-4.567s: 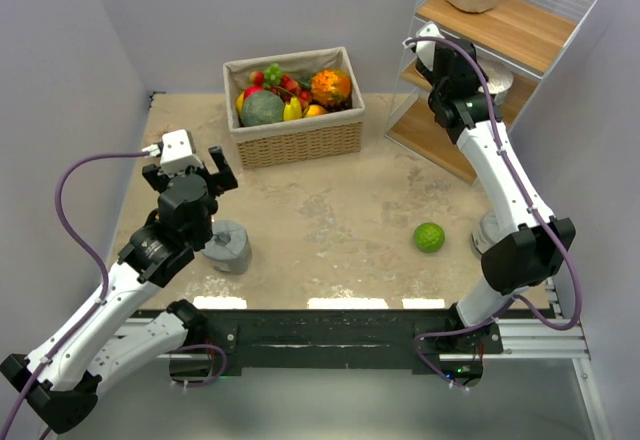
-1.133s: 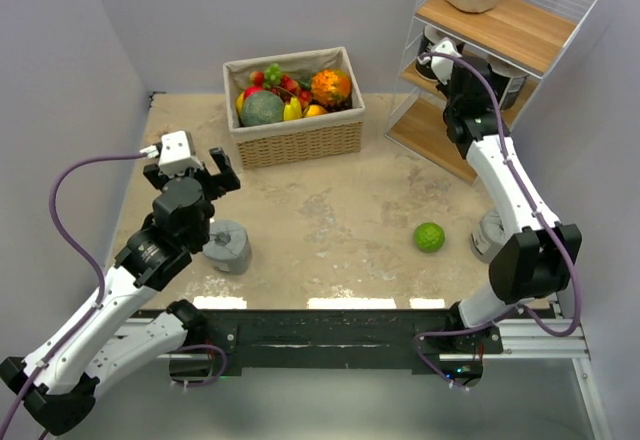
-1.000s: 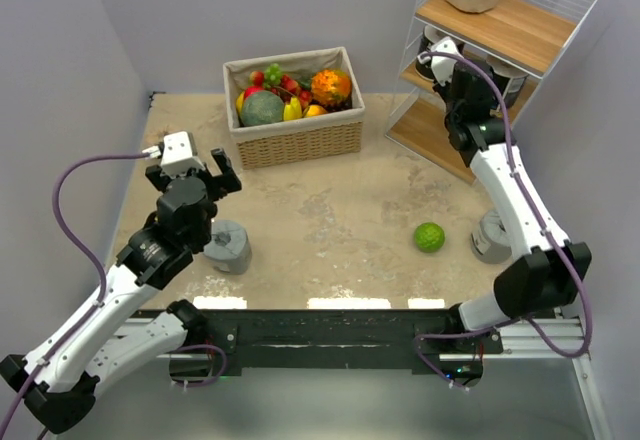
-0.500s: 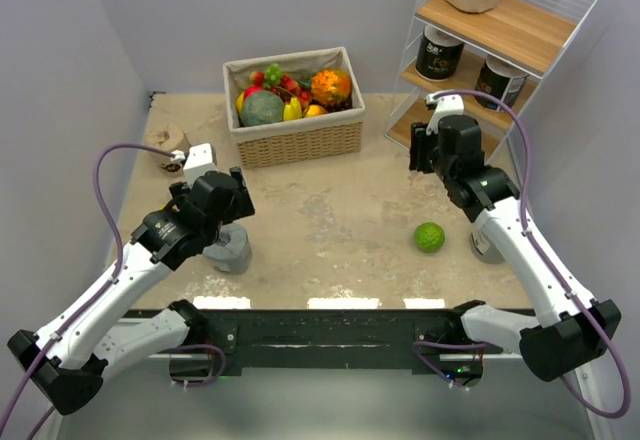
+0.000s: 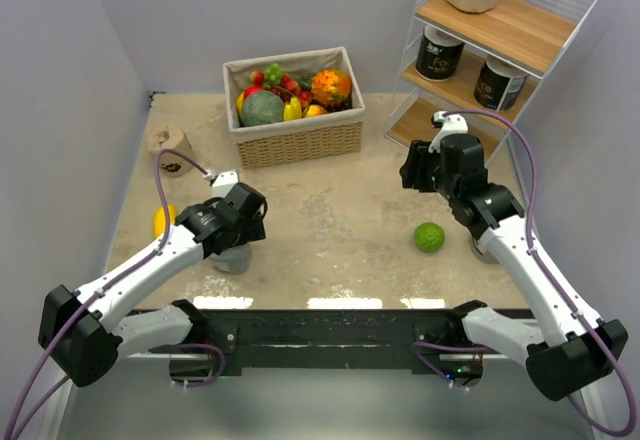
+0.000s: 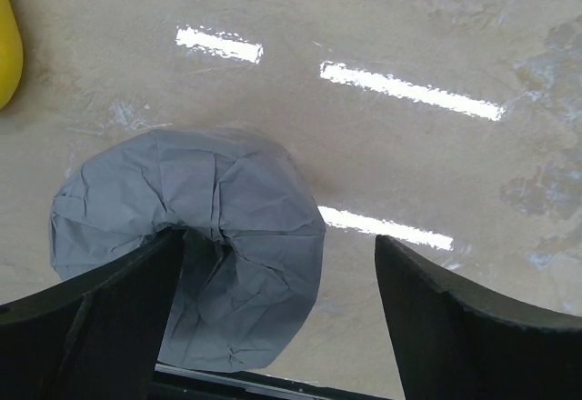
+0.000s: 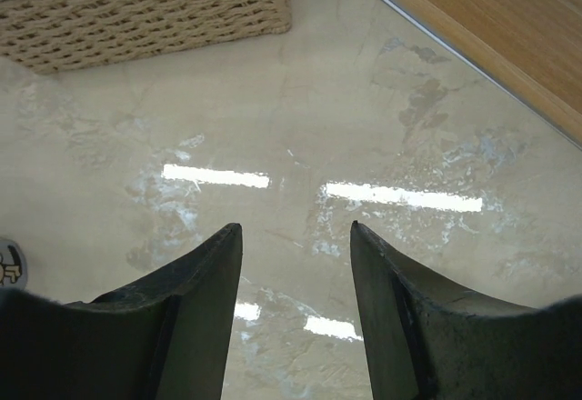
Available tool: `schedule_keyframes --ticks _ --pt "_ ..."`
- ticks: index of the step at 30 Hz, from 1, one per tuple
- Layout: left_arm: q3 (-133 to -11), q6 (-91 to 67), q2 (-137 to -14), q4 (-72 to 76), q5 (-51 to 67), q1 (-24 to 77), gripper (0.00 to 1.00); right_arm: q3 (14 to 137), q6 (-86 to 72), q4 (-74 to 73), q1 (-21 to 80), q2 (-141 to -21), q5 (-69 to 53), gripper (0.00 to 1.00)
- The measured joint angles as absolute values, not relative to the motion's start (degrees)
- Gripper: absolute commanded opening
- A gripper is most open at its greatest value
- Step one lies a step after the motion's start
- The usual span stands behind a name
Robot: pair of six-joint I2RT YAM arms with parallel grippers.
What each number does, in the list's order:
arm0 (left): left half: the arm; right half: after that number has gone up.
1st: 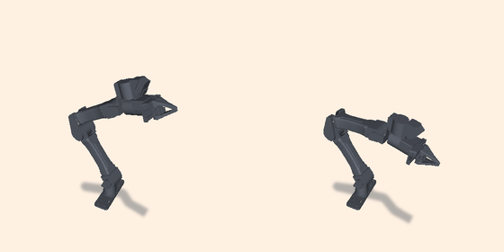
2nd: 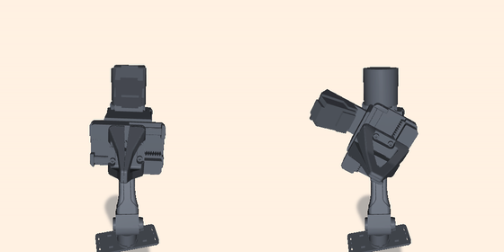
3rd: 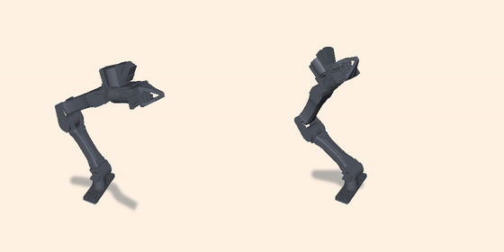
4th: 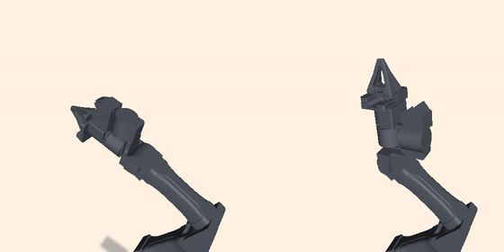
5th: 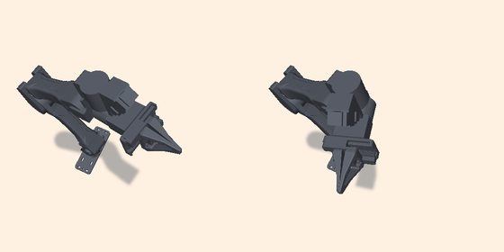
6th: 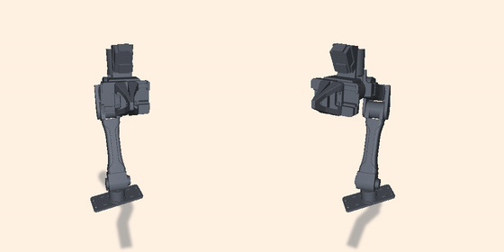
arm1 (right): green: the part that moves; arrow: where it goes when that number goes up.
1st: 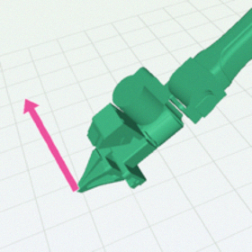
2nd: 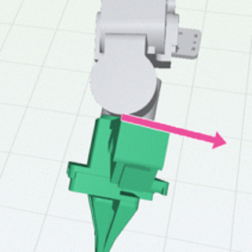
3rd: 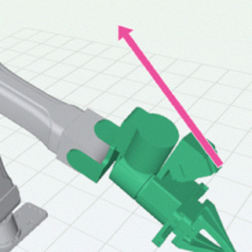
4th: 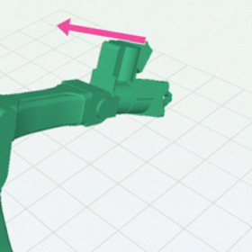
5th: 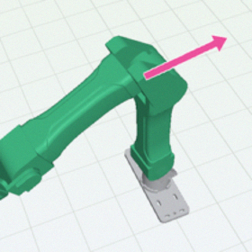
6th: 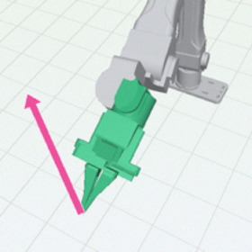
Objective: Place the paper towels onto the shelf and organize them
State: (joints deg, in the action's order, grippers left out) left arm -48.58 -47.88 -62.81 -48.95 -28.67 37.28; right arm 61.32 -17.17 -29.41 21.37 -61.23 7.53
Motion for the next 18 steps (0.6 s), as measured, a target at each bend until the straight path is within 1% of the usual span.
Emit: schedule_keyframes --ticks 1,3,4,6,7,10,13,18 --pt "-48.5 -48.0 -63.3 -48.9 -28.8 37.3 0.79 61.3 -17.3 -29.2 21.4 -60.8 7.3 0.55" --pt "-48.2 -48.0 -64.4 -48.7 -29.2 37.3 0.73 61.2 -17.6 -28.9 21.4 -60.2 6.6 0.55" --pt "-48.1 -47.9 -64.9 -48.5 -29.3 37.3 0.67 61.0 -17.6 -28.7 21.4 -60.2 6.4 0.55" --pt "-47.7 -47.4 -66.0 -47.6 -29.4 37.3 0.59 60.7 -17.9 -28.8 21.4 -60.3 6.2 0.55" --pt "-47.6 -47.0 -66.5 -47.2 -29.4 37.3 0.52 60.5 -18.0 -28.9 21.4 -60.4 6.0 0.55" --pt "-47.4 -45.7 -67.6 -46.1 -29.3 37.3 0.4 60.3 -18.1 -29.1 21.4 -60.3 5.7 0.55" --pt "-47.4 -43.4 -68.2 -44.0 -28.2 37.5 0.35 60.2 -18.0 -29.2 21.4 -60.0 5.3 0.55" --pt "-47.4 -38.0 -68.7 -37.3 -23.0 39.6 0.34 60.2 -18.0 -29.8 21.4 -58.7 6.0 0.55"
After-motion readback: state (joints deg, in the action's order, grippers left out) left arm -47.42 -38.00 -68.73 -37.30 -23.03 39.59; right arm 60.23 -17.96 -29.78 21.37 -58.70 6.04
